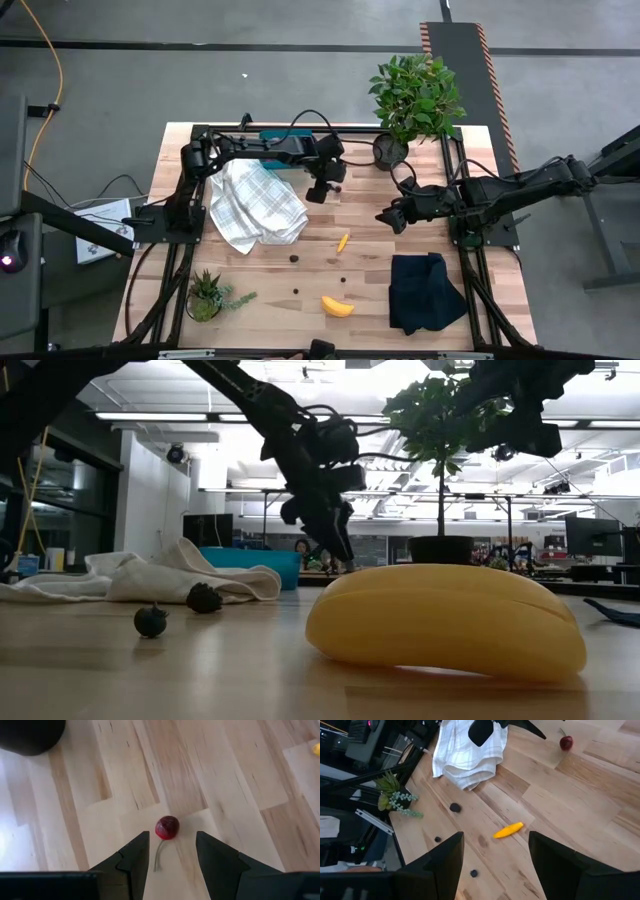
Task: Pick and placing Produce into tupperware
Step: Put the red cherry into the blue bin
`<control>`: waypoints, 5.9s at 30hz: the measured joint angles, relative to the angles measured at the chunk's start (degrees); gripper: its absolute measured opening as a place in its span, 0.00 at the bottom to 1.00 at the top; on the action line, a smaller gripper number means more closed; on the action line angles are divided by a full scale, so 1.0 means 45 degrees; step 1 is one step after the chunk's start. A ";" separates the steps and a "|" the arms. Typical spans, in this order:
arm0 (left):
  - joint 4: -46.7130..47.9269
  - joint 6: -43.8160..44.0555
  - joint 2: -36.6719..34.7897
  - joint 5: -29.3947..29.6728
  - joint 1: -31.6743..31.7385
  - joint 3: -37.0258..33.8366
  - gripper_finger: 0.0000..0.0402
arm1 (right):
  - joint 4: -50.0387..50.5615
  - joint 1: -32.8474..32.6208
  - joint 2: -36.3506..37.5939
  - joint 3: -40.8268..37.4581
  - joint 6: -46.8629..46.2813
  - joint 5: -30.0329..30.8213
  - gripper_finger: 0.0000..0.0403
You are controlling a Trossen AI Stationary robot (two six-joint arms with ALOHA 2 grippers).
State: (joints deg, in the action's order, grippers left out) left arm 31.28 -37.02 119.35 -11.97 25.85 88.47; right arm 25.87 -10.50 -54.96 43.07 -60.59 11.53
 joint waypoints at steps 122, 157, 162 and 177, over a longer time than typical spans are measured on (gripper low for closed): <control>0.6525 0.2156 0.3104 0.1424 -0.0053 0.7838 0.37 | -0.4956 -0.0043 0.0000 -0.4148 0.1945 0.3016 0.53; 1.0832 0.5203 0.1373 -0.3760 -0.0602 1.0112 0.37 | -1.5912 0.2929 -0.7837 -0.6239 0.7105 0.0993 0.53; 1.0820 0.5303 0.0950 -0.3742 -0.0578 1.0112 0.37 | -1.5921 0.2930 -0.8695 -0.5193 0.8033 0.0664 0.53; 0.9214 0.6838 -0.1553 -0.2793 -0.0231 1.0117 0.37 | -1.6830 0.3342 -0.9941 -0.5023 0.9237 0.1783 0.53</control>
State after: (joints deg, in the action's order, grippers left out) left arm 72.74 -6.25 112.36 -24.53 24.81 133.99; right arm -49.87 4.54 -99.69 20.47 -19.02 19.55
